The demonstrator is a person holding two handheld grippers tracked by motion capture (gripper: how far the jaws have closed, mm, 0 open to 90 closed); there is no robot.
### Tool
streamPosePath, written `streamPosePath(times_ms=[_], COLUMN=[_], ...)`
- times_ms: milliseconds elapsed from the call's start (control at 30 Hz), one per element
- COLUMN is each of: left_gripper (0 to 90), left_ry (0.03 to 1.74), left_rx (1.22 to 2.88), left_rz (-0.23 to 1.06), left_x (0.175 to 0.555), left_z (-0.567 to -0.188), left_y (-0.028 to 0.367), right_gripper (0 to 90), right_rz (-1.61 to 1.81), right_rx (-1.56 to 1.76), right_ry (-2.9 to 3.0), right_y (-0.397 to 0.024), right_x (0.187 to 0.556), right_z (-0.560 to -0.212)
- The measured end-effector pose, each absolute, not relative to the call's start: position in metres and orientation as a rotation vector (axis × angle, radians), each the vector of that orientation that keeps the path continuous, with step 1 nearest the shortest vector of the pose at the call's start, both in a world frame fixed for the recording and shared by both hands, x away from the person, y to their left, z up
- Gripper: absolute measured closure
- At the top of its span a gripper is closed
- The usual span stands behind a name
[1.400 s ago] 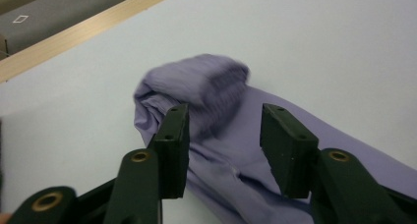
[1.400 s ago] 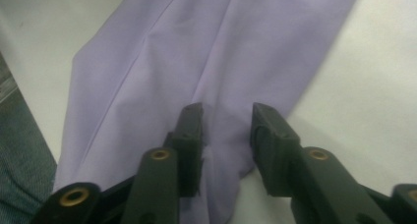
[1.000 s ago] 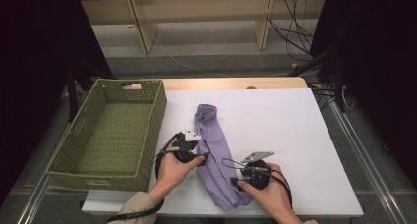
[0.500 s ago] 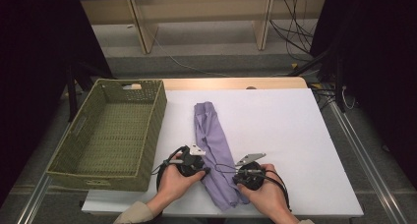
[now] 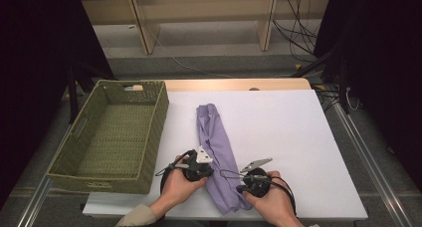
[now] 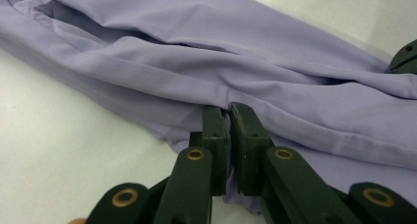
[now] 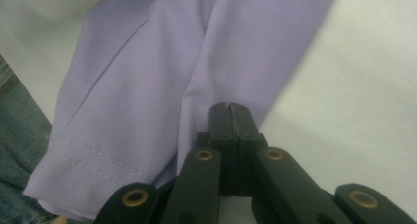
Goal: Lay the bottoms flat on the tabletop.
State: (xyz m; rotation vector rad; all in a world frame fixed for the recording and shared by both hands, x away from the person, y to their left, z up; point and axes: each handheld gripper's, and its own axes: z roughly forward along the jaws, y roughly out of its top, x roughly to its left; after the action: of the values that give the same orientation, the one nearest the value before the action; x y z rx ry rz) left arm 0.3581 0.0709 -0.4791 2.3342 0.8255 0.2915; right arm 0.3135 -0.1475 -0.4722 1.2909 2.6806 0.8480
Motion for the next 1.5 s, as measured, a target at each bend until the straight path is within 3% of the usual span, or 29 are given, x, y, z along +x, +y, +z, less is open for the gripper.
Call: streamPosePath(times_ms=[33, 133, 267, 367, 533, 1067, 1500], left_gripper=[85.3, 85.7, 86.0, 86.2, 86.4, 86.7, 86.5], left_ry=[0.829, 0.829, 0.828, 0.828, 0.823, 0.738, 0.604], left_rx=[2.333, 2.337, 2.34, 2.34, 2.338, 2.351, 2.392], left_rz=[0.288, 0.292, 0.298, 0.298, 0.297, 0.299, 0.246], left_x=[0.358, 0.358, 0.357, 0.357, 0.357, 0.356, 0.339], left_z=[-0.479, -0.479, -0.479, -0.479, -0.479, -0.477, -0.479], left_y=[0.072, 0.072, 0.072, 0.072, 0.073, 0.066, 0.044], right_gripper=[89.7, 71.5, 61.9, 65.7, 89.7, 90.0, 90.0], right_rz=[0.867, 0.999, 1.11, 1.068, 0.964, 0.894, 0.821], right_rx=[1.292, 1.295, 1.238, 1.228, 1.269, 1.468, 1.585], right_ry=[2.664, 2.594, 2.57, 2.586, 2.62, 2.492, 2.474], right_y=[-0.147, -0.146, -0.138, -0.131, -0.132, -0.191, -0.227], right_x=[0.314, 0.319, 0.324, 0.329, 0.336, 0.331, 0.302], right_z=[-0.472, -0.47, -0.465, -0.47, -0.475, -0.462, -0.466])
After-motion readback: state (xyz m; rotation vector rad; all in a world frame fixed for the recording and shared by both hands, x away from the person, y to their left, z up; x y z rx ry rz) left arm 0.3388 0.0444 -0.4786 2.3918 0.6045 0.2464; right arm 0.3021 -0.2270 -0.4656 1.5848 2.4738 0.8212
